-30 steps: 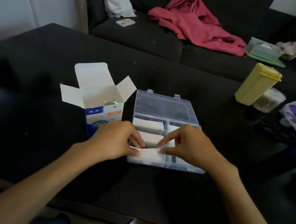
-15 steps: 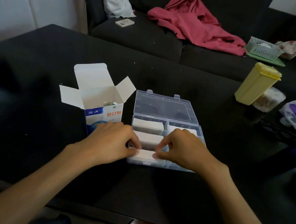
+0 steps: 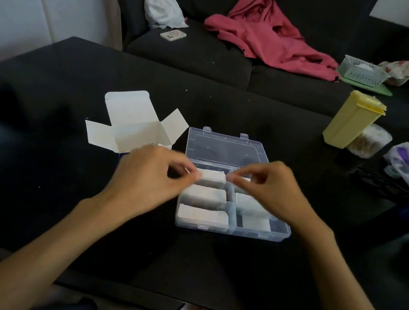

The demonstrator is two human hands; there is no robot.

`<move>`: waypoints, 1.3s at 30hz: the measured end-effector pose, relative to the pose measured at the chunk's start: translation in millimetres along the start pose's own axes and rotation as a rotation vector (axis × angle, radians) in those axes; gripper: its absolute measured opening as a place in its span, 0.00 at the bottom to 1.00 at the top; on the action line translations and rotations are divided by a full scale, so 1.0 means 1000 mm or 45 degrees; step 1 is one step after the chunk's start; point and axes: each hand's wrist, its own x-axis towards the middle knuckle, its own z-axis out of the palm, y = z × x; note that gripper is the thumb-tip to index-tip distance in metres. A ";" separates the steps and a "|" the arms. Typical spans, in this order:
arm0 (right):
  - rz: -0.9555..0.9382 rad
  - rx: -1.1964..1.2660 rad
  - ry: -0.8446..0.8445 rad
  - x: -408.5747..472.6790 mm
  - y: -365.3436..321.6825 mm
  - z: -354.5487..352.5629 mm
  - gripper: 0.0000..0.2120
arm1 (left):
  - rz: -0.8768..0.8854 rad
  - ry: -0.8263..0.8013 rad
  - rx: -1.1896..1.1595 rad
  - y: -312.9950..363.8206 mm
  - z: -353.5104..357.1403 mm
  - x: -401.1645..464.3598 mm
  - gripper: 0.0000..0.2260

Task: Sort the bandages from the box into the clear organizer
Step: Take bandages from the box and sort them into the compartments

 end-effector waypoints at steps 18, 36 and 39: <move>-0.405 -0.553 -0.067 0.009 -0.073 0.065 0.26 | -0.899 -0.025 -0.835 -0.060 -0.066 -0.002 0.10; -0.388 -0.424 0.019 0.024 -0.101 0.065 0.12 | -0.352 0.419 0.032 -0.047 -0.052 -0.014 0.11; -0.301 -0.516 -0.109 0.053 -0.108 0.080 0.12 | -0.362 0.414 0.037 -0.051 -0.051 -0.013 0.11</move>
